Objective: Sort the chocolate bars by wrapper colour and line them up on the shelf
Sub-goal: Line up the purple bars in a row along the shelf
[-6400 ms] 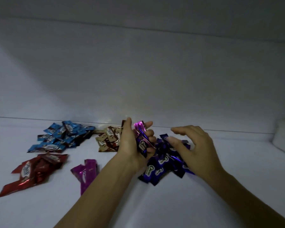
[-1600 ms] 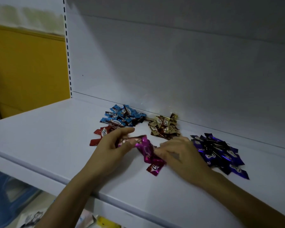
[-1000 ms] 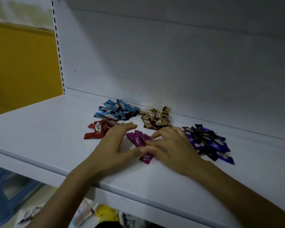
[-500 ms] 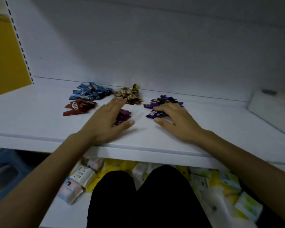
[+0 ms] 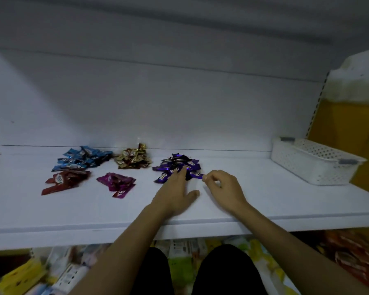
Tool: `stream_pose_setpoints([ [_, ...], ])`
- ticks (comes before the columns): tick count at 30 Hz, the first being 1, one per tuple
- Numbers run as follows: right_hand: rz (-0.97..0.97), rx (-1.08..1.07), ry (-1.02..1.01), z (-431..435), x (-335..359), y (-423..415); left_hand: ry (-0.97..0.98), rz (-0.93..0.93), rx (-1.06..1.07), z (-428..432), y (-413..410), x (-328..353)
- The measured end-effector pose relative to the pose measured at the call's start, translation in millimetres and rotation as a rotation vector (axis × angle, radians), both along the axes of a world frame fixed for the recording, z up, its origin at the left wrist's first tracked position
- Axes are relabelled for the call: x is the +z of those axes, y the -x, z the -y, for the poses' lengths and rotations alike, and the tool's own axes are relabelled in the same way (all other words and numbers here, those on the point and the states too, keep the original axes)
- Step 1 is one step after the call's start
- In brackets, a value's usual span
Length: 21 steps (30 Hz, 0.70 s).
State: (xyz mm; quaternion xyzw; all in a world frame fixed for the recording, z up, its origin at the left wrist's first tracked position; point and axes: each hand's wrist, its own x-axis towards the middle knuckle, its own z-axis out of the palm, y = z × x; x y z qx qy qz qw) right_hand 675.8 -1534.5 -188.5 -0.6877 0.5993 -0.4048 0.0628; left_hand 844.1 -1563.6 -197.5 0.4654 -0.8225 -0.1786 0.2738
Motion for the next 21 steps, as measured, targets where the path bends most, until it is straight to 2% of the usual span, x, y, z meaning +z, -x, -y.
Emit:
stream_pose_setpoints([
  [5,-0.15,-0.023,-0.055,0.0,-1.5,-4.9,0.02,0.007,0.01,-3.4,1.8,-0.7],
  [12,-0.159,-0.069,-0.02,5.6,-5.3,2.6,0.009,0.009,0.044,0.3,7.7,-2.7],
  [21,-0.319,-0.111,-0.08,7.8,-1.0,-2.1,0.039,0.08,0.053,3.7,7.9,1.6],
])
